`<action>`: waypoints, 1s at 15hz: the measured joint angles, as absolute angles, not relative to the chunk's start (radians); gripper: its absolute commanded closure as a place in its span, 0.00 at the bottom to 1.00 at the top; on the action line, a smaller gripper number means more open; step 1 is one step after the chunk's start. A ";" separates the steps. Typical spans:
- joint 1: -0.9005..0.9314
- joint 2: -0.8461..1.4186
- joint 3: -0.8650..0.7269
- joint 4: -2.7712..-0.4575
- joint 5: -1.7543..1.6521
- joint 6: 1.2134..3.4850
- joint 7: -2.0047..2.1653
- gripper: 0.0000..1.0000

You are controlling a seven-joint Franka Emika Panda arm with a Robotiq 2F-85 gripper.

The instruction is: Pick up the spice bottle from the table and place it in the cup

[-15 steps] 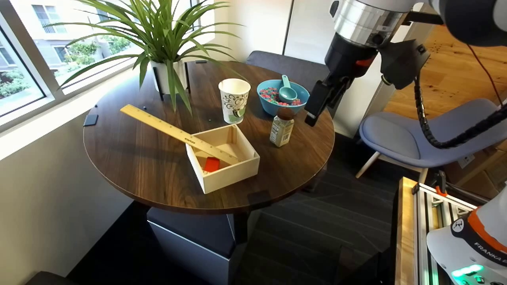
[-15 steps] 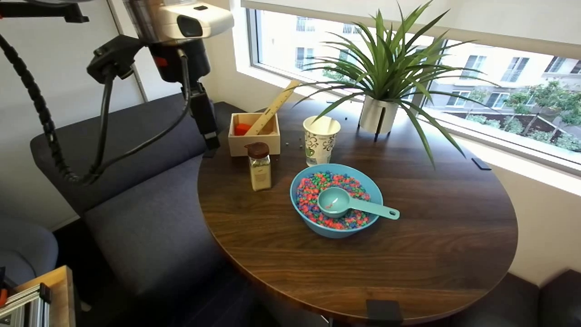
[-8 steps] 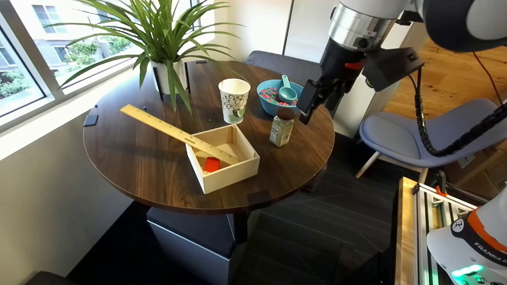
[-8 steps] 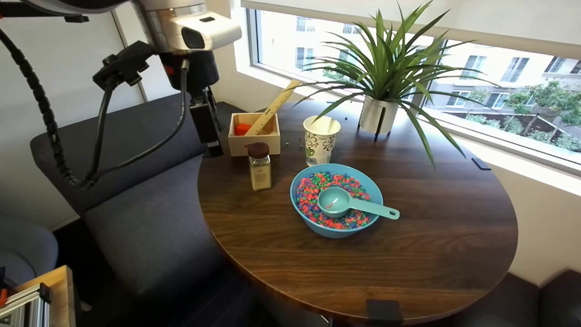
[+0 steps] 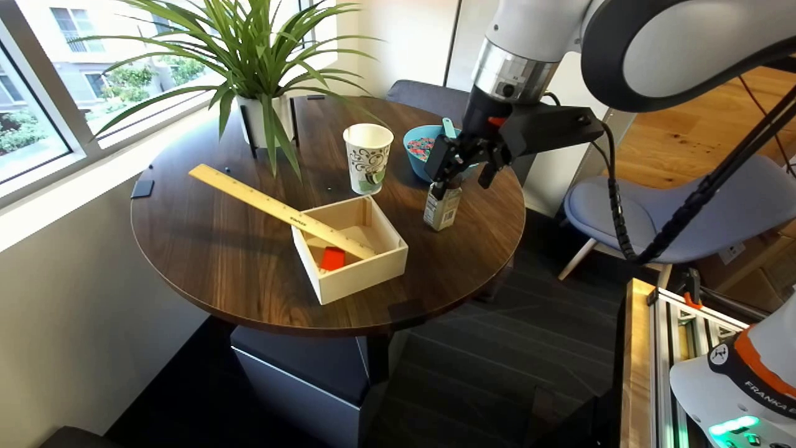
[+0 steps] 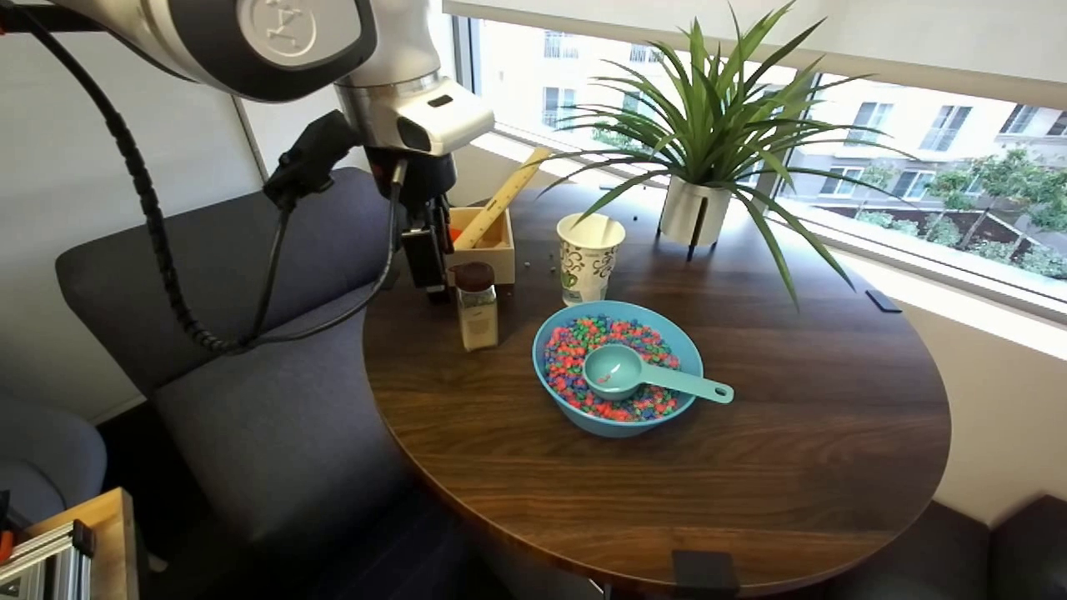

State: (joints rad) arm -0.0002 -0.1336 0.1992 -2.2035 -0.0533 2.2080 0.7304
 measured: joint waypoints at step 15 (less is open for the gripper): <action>0.027 -0.057 0.127 -2.152 -0.060 2.255 0.440 0.24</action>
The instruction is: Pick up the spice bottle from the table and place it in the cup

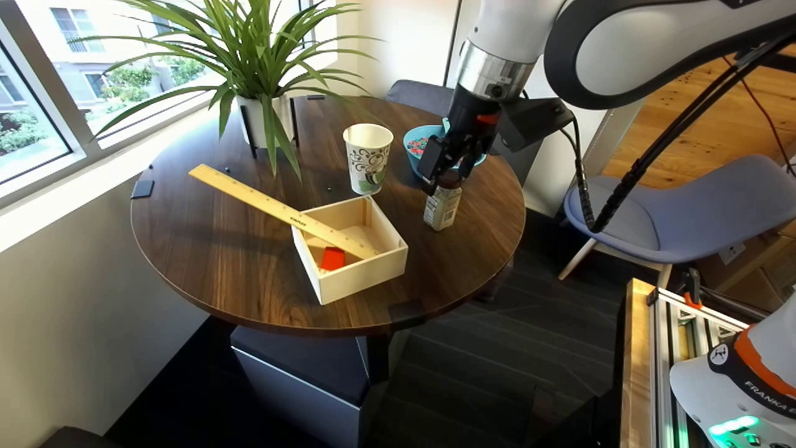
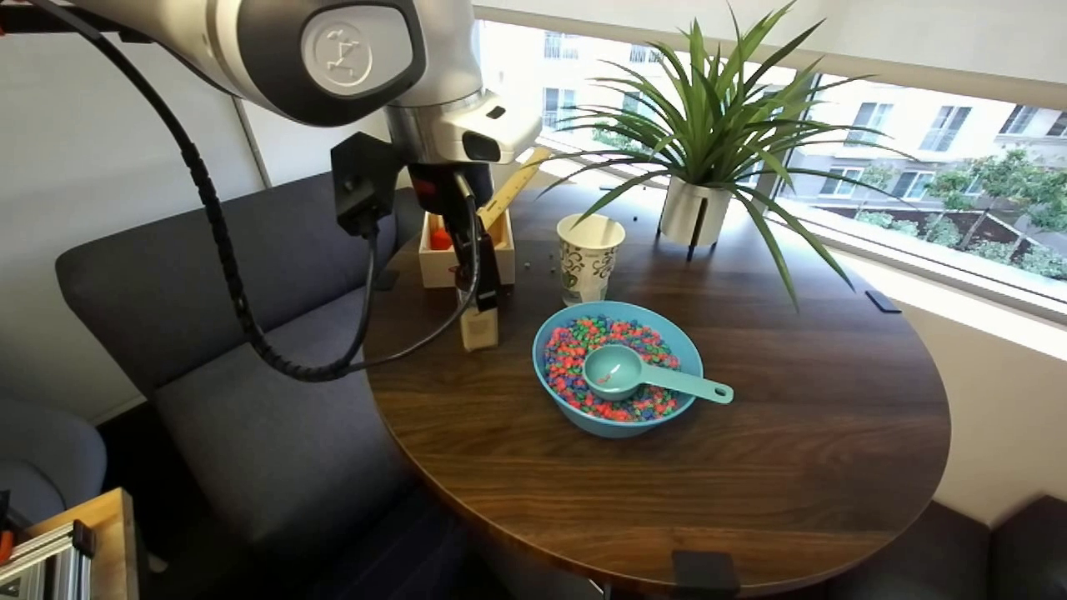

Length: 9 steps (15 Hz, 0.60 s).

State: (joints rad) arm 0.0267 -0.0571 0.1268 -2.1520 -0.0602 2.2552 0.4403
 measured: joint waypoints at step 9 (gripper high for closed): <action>0.028 -0.056 0.127 -2.148 -0.145 2.256 0.552 0.76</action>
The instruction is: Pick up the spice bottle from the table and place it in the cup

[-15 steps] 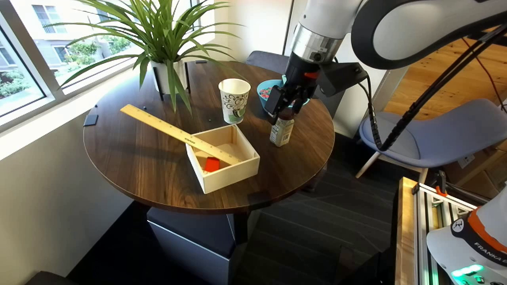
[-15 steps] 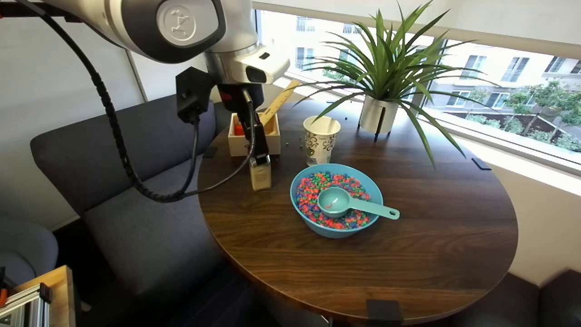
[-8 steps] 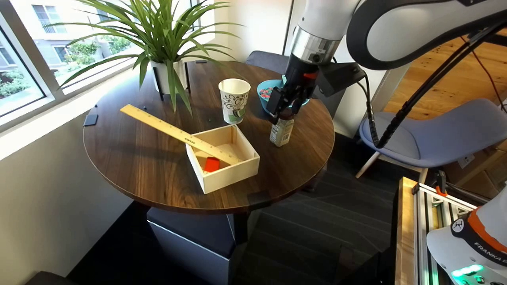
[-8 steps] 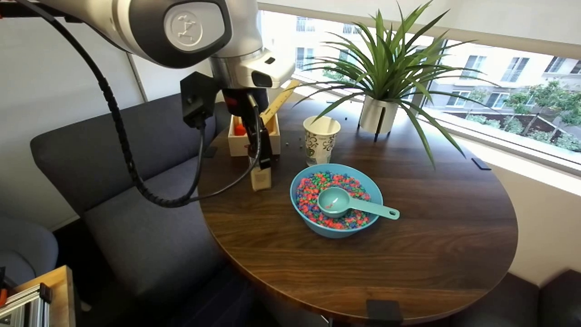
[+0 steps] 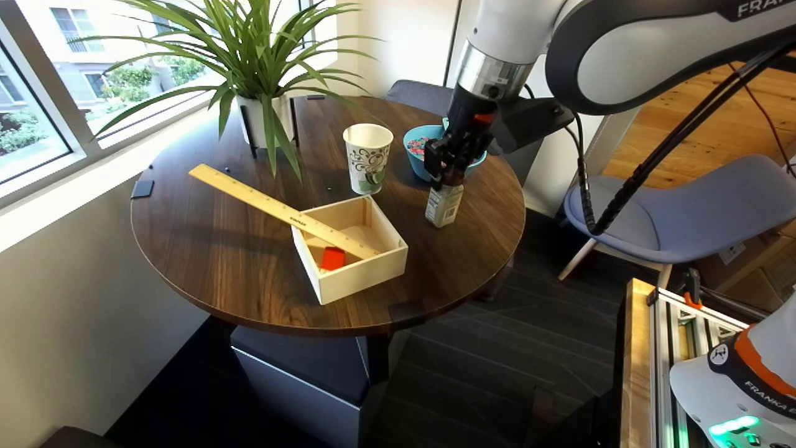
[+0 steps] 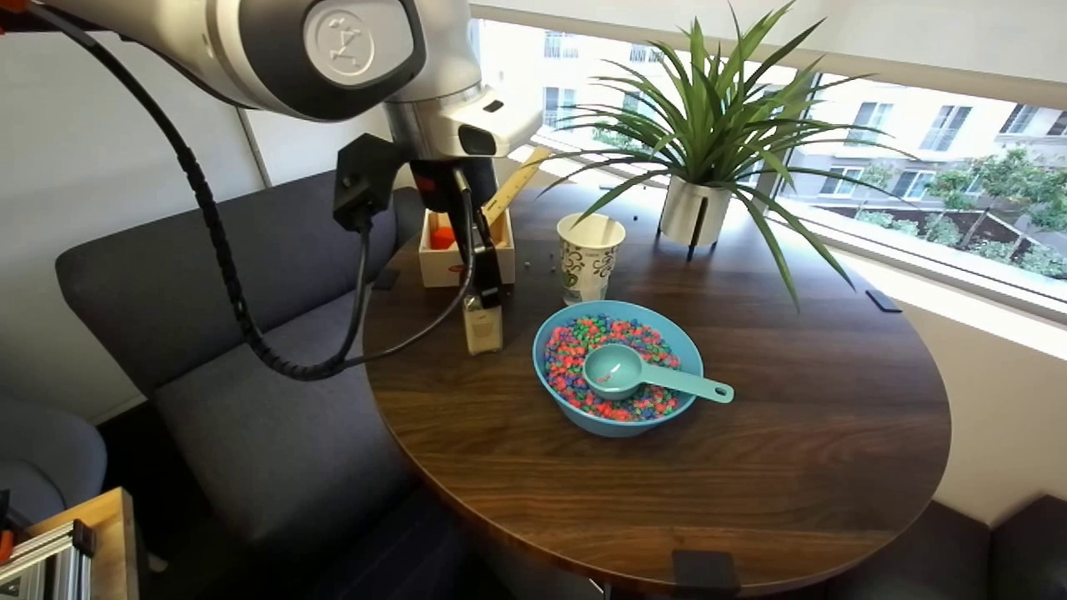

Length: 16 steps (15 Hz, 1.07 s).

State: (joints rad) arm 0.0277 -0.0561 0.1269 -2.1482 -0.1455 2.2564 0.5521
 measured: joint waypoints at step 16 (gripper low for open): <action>0.072 0.070 0.149 -1.686 -0.224 2.078 0.658 0.51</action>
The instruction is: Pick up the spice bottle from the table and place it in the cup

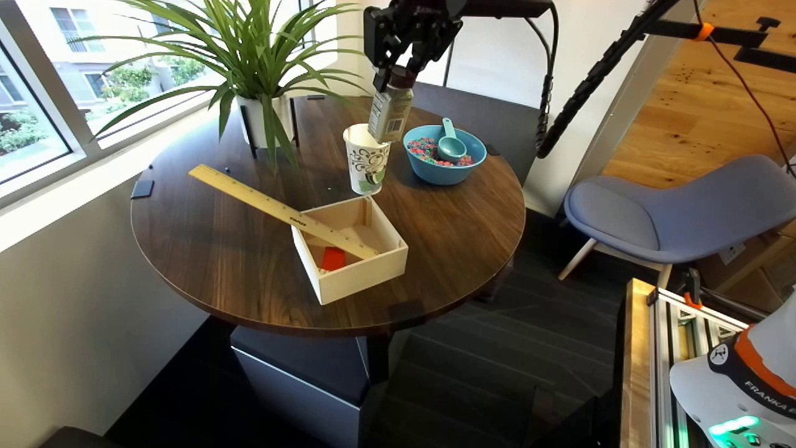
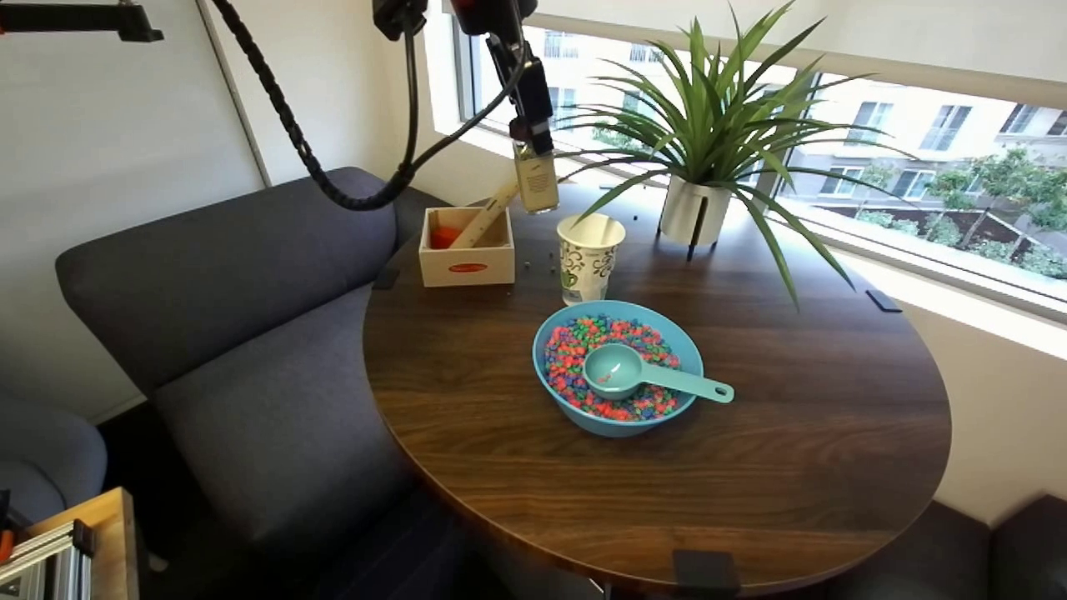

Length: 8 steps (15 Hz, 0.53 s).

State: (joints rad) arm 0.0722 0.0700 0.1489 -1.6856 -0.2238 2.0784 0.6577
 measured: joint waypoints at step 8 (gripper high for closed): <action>0.086 0.133 0.117 -1.627 -0.229 2.078 0.709 0.76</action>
State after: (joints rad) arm 0.0862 0.1325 0.1168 -1.6266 -0.2286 2.0783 0.7092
